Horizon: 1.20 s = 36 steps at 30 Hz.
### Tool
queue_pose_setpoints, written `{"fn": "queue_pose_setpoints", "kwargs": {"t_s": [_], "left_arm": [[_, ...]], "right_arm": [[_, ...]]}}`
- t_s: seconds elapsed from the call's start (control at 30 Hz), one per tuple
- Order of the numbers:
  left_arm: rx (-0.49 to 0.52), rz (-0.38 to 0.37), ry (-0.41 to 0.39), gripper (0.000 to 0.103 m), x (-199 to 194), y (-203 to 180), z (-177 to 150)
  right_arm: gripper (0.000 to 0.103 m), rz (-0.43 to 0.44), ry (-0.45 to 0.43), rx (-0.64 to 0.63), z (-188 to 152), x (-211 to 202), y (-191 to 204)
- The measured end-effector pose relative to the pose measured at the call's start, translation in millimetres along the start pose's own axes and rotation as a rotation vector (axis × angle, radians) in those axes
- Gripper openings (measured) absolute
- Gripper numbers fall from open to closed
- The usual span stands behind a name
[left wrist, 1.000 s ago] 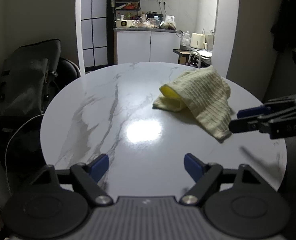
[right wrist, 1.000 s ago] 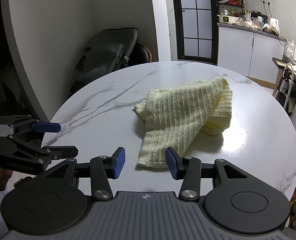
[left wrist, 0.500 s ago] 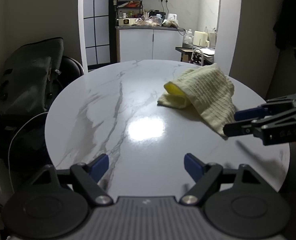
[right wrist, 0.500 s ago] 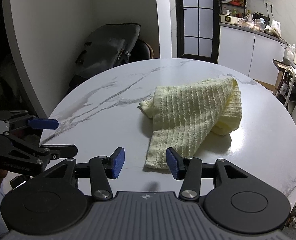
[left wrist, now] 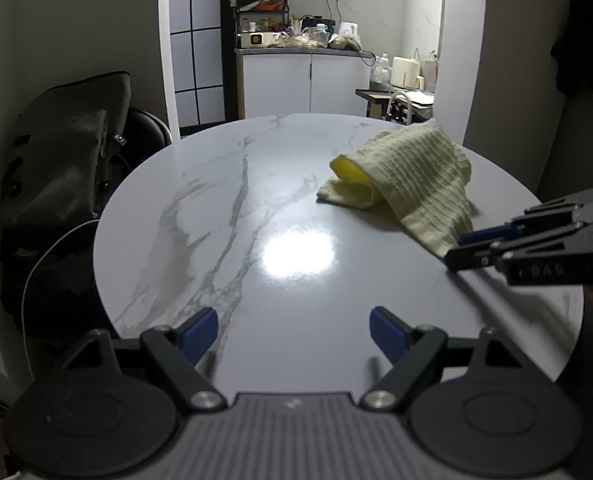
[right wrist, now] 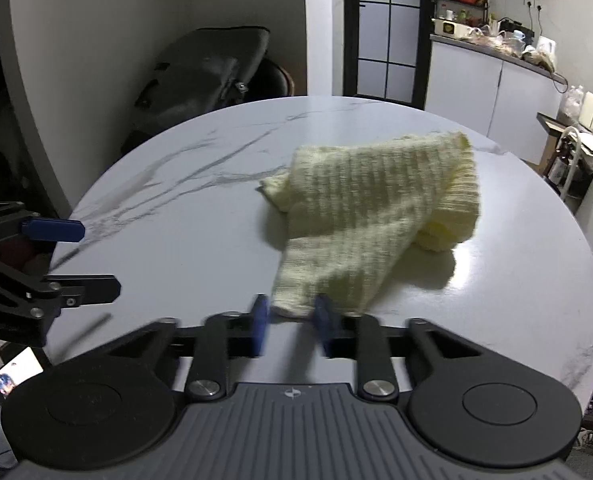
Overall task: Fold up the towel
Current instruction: 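Close the right gripper on the towel edge while the left gripper grasps another edge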
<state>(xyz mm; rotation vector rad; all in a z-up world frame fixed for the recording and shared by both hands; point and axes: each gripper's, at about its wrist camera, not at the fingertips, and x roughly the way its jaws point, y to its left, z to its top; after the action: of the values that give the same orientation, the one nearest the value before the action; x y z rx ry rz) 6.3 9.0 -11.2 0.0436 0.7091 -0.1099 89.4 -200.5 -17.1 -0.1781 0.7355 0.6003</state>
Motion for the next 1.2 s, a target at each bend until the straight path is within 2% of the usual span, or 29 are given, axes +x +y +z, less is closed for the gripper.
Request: {"fn": "queue_pose_setpoints", "kwargs": {"t_s": [0.03,0.27,0.37,0.4,0.47,0.5,0.53,0.7,0.87,0.9,0.93,1.0,1.03,1.2], "left_arm": [[0.001,-0.001,-0.001,0.086,0,0,0],[0.007,-0.011,-0.002,0.086,3,-4,0],[0.013,-0.011,0.001,0.086,4,-6,0],[0.015,-0.01,0.001,0.086,4,-6,0],[0.016,-0.004,0.001,0.087,3,-6,0],[0.016,-0.002,0.002,0.087,3,-6,0],[0.015,0.002,0.003,0.087,2,-5,0],[0.006,0.024,0.008,0.087,0,-1,-1],[0.011,0.036,0.013,0.087,0,-1,0],[0.012,0.035,0.014,0.087,0,-1,0],[0.014,0.035,0.014,0.087,1,-1,0],[0.018,0.034,0.014,0.087,2,-3,1],[0.02,0.033,0.013,0.087,2,-4,2],[0.026,0.032,0.006,0.087,2,-10,4]], "right_arm": [[0.003,0.0,-0.002,0.003,0,-1,0],[0.002,0.001,-0.015,0.021,3,-5,-4],[0.006,0.001,-0.02,0.029,5,-7,-5],[0.009,0.002,-0.022,0.031,5,-7,-5],[0.033,0.002,-0.026,0.036,6,-9,-6],[0.052,0.002,-0.028,0.039,6,-9,-7],[0.06,-0.009,-0.036,0.032,7,-8,-4],[0.063,0.0,-0.04,0.017,9,1,2],[0.063,-0.031,-0.005,-0.012,2,8,4],[0.057,-0.038,-0.01,-0.015,1,8,4],[0.045,-0.045,-0.014,-0.018,-1,8,4],[0.033,-0.043,-0.015,-0.016,-1,6,1],[0.02,-0.041,-0.015,-0.015,-2,5,-1],[0.013,-0.031,-0.013,-0.01,-2,1,-9]]}}
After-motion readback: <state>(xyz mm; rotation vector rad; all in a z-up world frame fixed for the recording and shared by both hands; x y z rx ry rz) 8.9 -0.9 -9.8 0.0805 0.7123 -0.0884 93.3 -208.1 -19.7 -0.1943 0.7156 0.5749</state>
